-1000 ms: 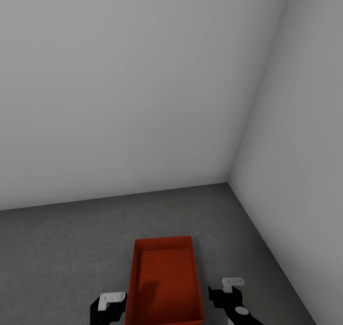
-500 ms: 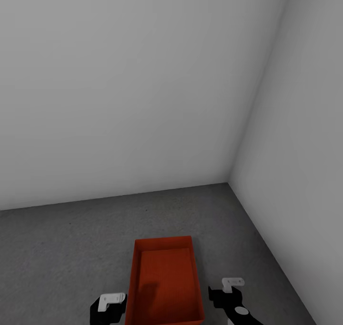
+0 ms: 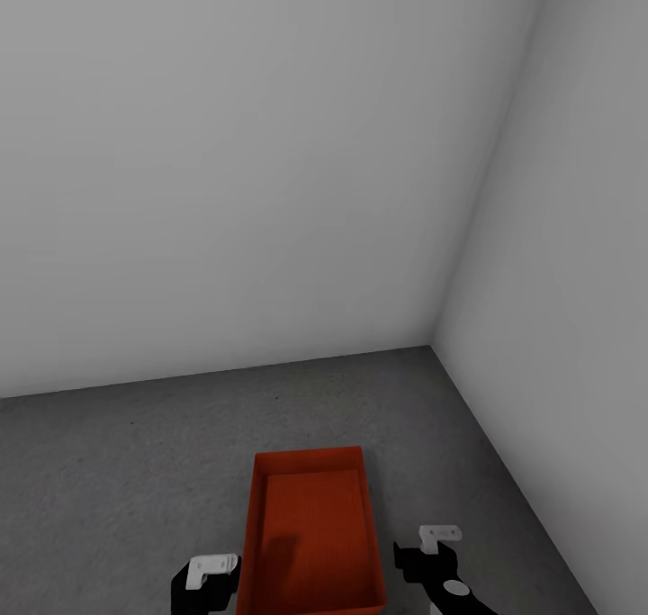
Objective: Move the two storage containers from the living room to the garage. In the garage, place one container on the floor and stack the other container on top of it (either order is fine).
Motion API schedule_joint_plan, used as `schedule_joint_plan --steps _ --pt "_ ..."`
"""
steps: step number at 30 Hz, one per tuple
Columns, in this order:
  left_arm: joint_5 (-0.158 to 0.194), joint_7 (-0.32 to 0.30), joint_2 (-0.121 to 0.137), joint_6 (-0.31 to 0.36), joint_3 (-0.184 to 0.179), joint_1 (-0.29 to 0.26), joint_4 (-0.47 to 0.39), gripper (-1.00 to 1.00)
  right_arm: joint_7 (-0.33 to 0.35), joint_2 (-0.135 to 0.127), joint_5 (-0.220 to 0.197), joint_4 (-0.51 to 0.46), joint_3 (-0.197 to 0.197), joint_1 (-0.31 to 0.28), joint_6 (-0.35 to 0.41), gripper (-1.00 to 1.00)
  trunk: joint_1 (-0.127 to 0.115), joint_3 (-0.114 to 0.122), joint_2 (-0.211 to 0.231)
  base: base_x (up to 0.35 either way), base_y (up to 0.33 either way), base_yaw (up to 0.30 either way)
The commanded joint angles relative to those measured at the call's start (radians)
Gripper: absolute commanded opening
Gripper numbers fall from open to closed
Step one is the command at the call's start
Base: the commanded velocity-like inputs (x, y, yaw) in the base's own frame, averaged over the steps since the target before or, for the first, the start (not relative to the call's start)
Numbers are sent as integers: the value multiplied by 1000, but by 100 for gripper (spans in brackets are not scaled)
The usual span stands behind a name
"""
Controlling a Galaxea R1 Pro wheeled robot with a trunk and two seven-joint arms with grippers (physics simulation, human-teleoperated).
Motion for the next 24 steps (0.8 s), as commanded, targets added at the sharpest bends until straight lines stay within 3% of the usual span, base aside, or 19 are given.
schedule_joint_plan --steps 1,24 --pt "0 -1 -1 -3 3 -1 1 100 -5 0 1 1 3 -1 -3 100 1 -2 -2 0 0 0" --pt "0 -1 -1 -7 3 -1 -2 100 -4 0 1 11 3 6 -8 100 1 -2 -2 0 0 0"
